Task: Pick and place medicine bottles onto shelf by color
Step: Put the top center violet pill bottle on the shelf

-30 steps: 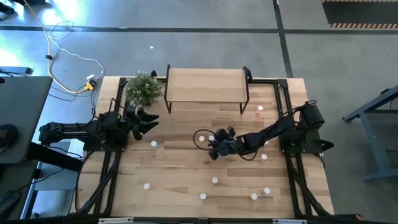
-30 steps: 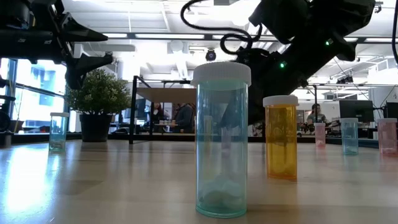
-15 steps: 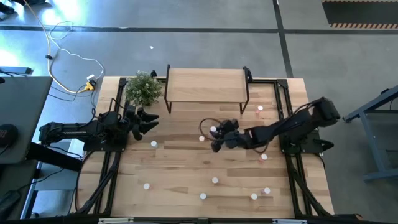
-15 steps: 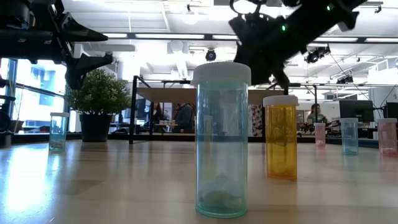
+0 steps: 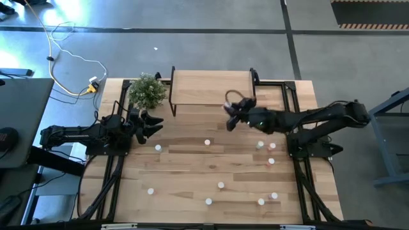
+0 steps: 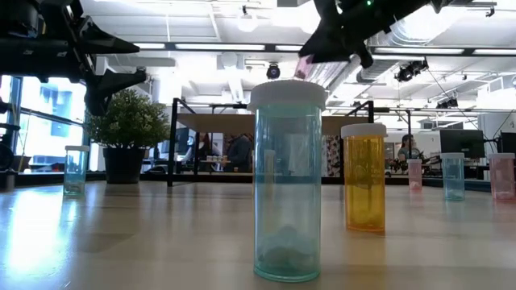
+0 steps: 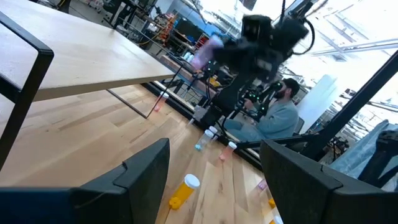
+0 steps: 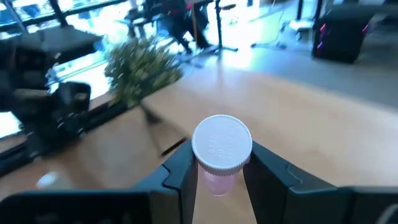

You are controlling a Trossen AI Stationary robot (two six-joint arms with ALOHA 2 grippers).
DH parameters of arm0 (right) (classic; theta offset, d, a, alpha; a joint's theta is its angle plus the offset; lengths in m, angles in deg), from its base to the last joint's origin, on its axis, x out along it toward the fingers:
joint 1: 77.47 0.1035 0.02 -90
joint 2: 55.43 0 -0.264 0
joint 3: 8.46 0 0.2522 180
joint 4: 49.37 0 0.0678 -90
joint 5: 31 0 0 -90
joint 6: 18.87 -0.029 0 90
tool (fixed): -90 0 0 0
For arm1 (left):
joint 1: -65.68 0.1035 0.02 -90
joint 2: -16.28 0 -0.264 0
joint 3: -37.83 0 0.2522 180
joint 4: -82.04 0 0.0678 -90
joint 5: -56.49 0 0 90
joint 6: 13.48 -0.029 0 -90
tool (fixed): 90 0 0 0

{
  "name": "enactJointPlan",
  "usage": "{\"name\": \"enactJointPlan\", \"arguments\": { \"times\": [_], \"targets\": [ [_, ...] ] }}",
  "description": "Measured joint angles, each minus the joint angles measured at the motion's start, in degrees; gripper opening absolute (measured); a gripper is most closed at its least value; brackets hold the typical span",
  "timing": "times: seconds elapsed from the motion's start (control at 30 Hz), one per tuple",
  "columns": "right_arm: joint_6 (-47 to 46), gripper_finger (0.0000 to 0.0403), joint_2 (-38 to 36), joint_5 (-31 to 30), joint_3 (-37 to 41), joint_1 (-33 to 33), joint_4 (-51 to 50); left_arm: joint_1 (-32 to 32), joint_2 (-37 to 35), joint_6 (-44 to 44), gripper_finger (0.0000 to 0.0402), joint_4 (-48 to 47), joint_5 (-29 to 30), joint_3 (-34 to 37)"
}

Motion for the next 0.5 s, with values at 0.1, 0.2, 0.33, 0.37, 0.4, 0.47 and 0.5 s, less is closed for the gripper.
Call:
{"name": "enactJointPlan", "arguments": {
  "times": [0.1,0.2,0.33,0.37,0.4,0.47,0.5],
  "targets": [
    [4.34,0.0105,-3.08,1.41,0.00,-3.35,-0.01,0.02,-0.01,0.00,0.0239,-0.02,0.00,-0.02],
    [7.41,0.0105,-5.63,4.40,0.00,-7.56,-0.03,0.02,-0.01,0.00,0.0239,-0.02,0.00,-0.01],
    [9.13,0.0105,-7.55,9.22,-1.42,-13.93,-2.40,0.02,-0.02,0.02,0.0239,-0.02,0.00,-0.02],
    [9.98,0.0105,-7.57,10.48,-2.62,-15.48,-4.04,0.01,-0.01,0.03,0.0239,-0.01,0.00,0.00],
    [11.34,0.0105,-7.50,11.66,-4.05,-16.98,-6.16,0.02,-0.01,0.04,0.0239,-0.02,0.00,0.00],
    [14.12,0.0105,-6.66,13.61,-7.78,-19.93,-10.60,0.00,0.00,0.02,0.0239,-0.01,0.01,-0.02],
    [15.03,0.0105,-6.22,14.34,-9.66,-21.37,-13.21,0.00,-0.01,0.03,0.0239,-0.02,0.02,0.00]
  ]
}}
